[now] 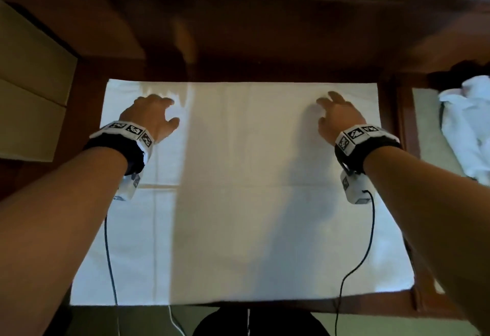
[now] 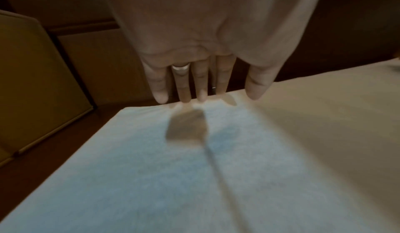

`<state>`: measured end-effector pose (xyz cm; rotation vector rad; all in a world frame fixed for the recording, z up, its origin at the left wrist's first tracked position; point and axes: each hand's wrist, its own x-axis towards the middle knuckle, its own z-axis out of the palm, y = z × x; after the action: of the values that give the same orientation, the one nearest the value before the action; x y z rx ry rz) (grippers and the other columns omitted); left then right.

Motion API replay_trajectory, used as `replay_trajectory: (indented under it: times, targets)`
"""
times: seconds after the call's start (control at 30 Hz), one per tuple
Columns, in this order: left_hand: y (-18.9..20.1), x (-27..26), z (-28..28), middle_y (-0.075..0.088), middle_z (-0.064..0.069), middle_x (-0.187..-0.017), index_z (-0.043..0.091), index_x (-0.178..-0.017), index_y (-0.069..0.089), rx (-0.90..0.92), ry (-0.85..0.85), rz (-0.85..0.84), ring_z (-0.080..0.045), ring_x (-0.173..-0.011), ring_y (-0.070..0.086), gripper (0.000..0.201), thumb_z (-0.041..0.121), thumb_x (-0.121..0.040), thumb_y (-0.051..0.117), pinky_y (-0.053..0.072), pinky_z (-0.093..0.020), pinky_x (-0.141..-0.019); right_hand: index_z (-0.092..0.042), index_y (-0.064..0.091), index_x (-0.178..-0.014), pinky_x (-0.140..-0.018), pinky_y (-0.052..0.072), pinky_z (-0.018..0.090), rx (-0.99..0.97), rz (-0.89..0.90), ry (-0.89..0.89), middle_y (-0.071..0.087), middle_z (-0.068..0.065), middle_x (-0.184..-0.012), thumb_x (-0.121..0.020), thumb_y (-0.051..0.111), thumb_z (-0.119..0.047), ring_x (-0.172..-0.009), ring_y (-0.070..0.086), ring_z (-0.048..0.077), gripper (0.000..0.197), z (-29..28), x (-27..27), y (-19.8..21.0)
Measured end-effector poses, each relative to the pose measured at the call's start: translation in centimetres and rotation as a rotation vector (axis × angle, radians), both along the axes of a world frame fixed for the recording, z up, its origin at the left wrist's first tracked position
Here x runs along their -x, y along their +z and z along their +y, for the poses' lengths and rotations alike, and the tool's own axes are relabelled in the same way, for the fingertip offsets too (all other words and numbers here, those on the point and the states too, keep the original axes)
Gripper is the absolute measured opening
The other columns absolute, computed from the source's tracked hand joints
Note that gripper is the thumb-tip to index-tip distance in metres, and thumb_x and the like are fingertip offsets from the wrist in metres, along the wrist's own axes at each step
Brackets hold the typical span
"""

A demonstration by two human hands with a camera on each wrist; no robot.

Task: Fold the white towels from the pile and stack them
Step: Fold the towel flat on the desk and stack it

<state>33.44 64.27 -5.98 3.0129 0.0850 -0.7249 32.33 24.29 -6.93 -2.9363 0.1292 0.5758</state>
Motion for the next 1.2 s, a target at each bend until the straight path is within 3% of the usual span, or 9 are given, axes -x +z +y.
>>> replay_trajectory:
  times: [0.1,0.2,0.3,0.37,0.5,0.7,0.9,1.03,1.2]
  targets:
    - [-2.0,-3.0,0.6,0.023,-0.001,-0.164,0.026,-0.157,0.026,-0.041,-0.092,-0.034,-0.031,-0.147,0.026,0.066,0.037,-0.099,0.055,0.032,-0.052,-0.115,-0.027,0.028,-0.152,-0.116,0.031,0.051,0.054,0.030,0.050,0.014,0.004,-0.164,-0.086,0.053,-0.002,-0.147,0.023,0.031,0.075,-1.2,-2.7,-1.1]
    - [-3.5,-4.0,0.8,0.028,-0.005,-0.163,0.026,-0.157,0.025,-0.005,-0.126,-0.063,-0.032,-0.145,0.031,0.070,0.031,-0.097,0.061,0.029,-0.056,-0.116,-0.024,0.034,-0.149,-0.110,0.034,0.053,0.083,-0.030,0.121,0.034,0.011,-0.154,-0.082,0.058,-0.002,-0.139,0.036,0.036,0.074,-1.9,-4.1,-2.0]
    - [-4.1,-3.9,0.8,0.057,-0.020,-0.131,0.018,-0.145,0.042,-0.104,-0.242,-0.135,-0.044,-0.114,0.056,0.061,0.027,-0.090,0.068,0.042,-0.057,-0.101,-0.019,0.047,-0.141,-0.102,0.038,0.051,0.096,-0.122,0.125,0.050,0.016,-0.132,-0.078,0.059,-0.002,-0.121,0.047,0.041,0.066,-2.1,-4.4,-2.4]
    - [-3.7,-3.6,0.4,0.058,-0.023,-0.103,0.009,-0.122,0.056,-0.129,-0.301,-0.191,-0.046,-0.093,0.058,0.043,0.019,-0.085,0.074,0.047,-0.056,-0.087,-0.013,0.059,-0.128,-0.098,0.038,0.050,0.128,-0.143,0.137,0.053,0.018,-0.123,-0.079,0.061,-0.005,-0.115,0.047,0.041,0.050,-2.2,-4.6,-2.3]
    - [-1.1,-3.3,-0.6,0.051,-0.023,-0.108,0.001,-0.106,0.056,0.013,-0.191,-0.239,-0.045,-0.098,0.055,0.022,0.012,-0.090,0.067,0.046,-0.053,-0.077,-0.002,0.065,-0.101,-0.087,0.043,0.050,0.079,-0.184,0.144,0.056,0.020,-0.109,-0.081,0.063,-0.012,-0.103,0.053,0.043,0.022,-2.4,-5.4,0.0]
    - [4.6,-3.2,0.2,0.056,-0.020,-0.083,0.011,-0.104,0.049,0.204,-0.062,-0.356,-0.045,-0.079,0.060,0.014,0.015,-0.096,0.060,0.046,-0.045,-0.065,-0.008,0.056,-0.105,-0.073,0.050,0.044,-0.107,-0.324,-0.020,0.063,0.022,-0.091,-0.084,0.058,-0.019,-0.083,0.061,0.044,0.024,-2.5,-4.7,4.7]
    - [7.9,3.1,1.9,0.059,-0.022,-0.092,0.007,-0.103,0.062,0.191,-0.279,-0.562,-0.045,-0.078,0.058,0.014,0.013,-0.090,0.067,0.043,-0.049,-0.071,-0.011,0.054,-0.092,-0.076,0.037,0.042,0.022,-0.403,0.062,0.055,0.013,-0.068,-0.074,0.042,-0.029,-0.066,0.054,0.039,0.027,-1.5,2.6,8.1]
    - [7.7,10.2,3.8,0.053,-0.019,-0.081,0.006,-0.091,0.063,0.109,-0.381,-0.670,-0.041,-0.069,0.054,0.014,0.012,-0.082,0.073,0.040,-0.048,-0.062,-0.011,0.055,-0.084,-0.085,0.036,0.044,0.041,-0.481,0.070,0.061,0.013,-0.081,-0.076,0.043,-0.028,-0.070,0.056,0.036,0.022,-1.3,9.8,7.7]
    - [5.0,20.6,5.0,0.053,-0.017,-0.086,0.006,-0.097,0.067,0.048,-0.419,-0.657,-0.038,-0.075,0.054,0.030,0.026,-0.082,0.052,0.039,-0.048,-0.066,-0.010,0.059,-0.089,-0.082,0.032,0.046,0.082,-0.528,0.111,0.056,0.011,-0.086,-0.074,0.052,-0.025,-0.078,0.056,0.035,0.022,-1.8,19.8,5.0]
